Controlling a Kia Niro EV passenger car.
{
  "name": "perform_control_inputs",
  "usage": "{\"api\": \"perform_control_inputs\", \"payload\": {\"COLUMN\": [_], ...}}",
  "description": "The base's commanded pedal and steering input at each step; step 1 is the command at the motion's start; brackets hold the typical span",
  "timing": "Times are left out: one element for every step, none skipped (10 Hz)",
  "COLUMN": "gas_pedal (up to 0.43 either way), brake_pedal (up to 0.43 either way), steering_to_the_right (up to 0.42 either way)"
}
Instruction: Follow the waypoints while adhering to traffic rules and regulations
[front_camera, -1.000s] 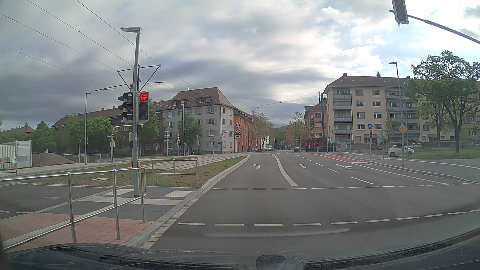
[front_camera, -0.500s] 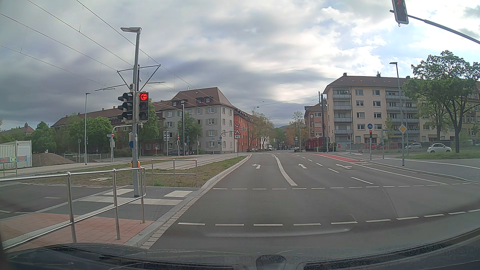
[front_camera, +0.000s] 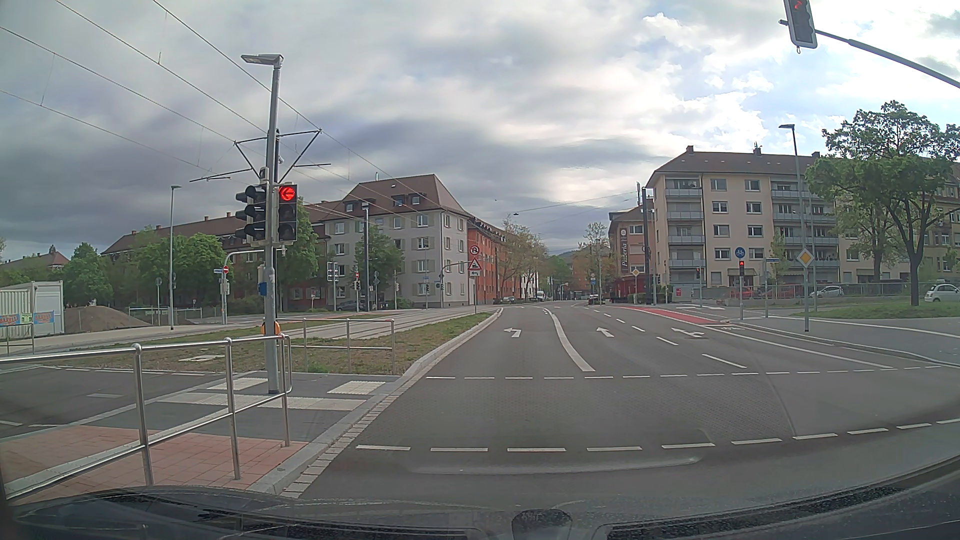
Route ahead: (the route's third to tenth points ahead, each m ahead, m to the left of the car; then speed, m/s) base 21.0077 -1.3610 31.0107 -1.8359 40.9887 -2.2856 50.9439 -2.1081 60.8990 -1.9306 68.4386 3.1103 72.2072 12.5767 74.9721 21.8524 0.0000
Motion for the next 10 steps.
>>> {"api": "perform_control_inputs", "payload": {"gas_pedal": [0.000, 0.000, 0.000, 0.000, 0.000, 0.000, 0.000, 0.000, 0.000, 0.000], "brake_pedal": [0.250, 0.250, 0.244, 0.250, 0.250, 0.250, 0.250, 0.250, 0.244, 0.250], "steering_to_the_right": [0.010, 0.011, 0.011, 0.011, 0.011, 0.011, 0.010, 0.011, 0.011, 0.010]}}
